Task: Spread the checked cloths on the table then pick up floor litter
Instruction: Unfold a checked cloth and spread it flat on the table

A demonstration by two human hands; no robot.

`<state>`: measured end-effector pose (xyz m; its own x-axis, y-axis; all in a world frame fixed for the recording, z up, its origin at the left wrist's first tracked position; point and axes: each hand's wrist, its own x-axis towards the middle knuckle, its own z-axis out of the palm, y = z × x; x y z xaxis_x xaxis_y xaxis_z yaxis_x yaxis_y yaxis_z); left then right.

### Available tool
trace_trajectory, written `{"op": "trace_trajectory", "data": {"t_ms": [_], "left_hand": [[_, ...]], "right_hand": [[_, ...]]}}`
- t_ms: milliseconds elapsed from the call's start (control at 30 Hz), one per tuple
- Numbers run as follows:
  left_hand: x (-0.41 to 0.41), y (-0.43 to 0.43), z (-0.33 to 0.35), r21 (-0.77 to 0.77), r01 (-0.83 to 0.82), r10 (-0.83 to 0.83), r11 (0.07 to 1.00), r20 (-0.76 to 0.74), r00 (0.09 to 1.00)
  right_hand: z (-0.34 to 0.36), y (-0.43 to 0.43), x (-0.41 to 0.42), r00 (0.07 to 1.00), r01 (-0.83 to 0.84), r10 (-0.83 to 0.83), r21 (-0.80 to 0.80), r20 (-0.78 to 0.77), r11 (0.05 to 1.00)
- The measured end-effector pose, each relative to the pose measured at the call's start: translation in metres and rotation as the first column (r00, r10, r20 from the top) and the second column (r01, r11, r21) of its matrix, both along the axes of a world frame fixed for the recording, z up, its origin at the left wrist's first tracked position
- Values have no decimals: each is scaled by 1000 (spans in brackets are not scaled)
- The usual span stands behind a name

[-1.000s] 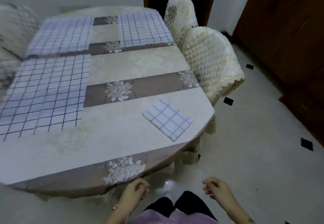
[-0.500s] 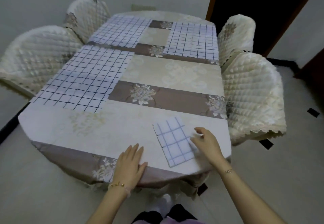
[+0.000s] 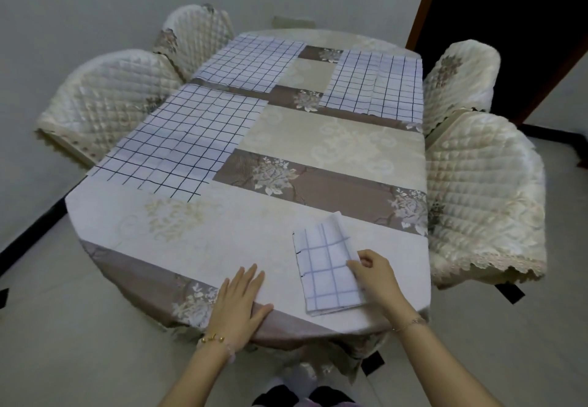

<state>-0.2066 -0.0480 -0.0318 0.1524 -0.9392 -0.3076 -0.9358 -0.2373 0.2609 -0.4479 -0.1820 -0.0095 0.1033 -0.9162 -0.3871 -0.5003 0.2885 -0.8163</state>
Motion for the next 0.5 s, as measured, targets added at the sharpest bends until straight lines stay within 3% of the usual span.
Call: {"op": "trace_trajectory", "data": {"t_ms": [167,233,267,300,367,433,500], "left_hand": [[-11,-6,16,35,-71,74,997,-69,995],[-24,-11,33,-2,-199,190,980,-293,937],[-31,-14,45,-3,-305,269,952,-465,843],[-37,-17,56,51,-410,345,911,-639,688],[-47,-25,76,266,-459,414,848,-873,258],[-51,-30,88,416,-380,424,826,-903,-67],[-50,-31,92,468,-315,433,826,-884,-179]], "right_hand": [[20,19,-7,953,73,-98,97,288,993],[26,25,-7,929,81,-125,138,348,987],[27,28,-5,921,85,-137,155,365,984],[29,31,-4,912,81,-142,170,384,982],[32,37,0,894,74,-149,190,422,979],[35,42,4,874,87,-176,209,454,974],[37,44,9,847,120,-220,229,485,966]]}}
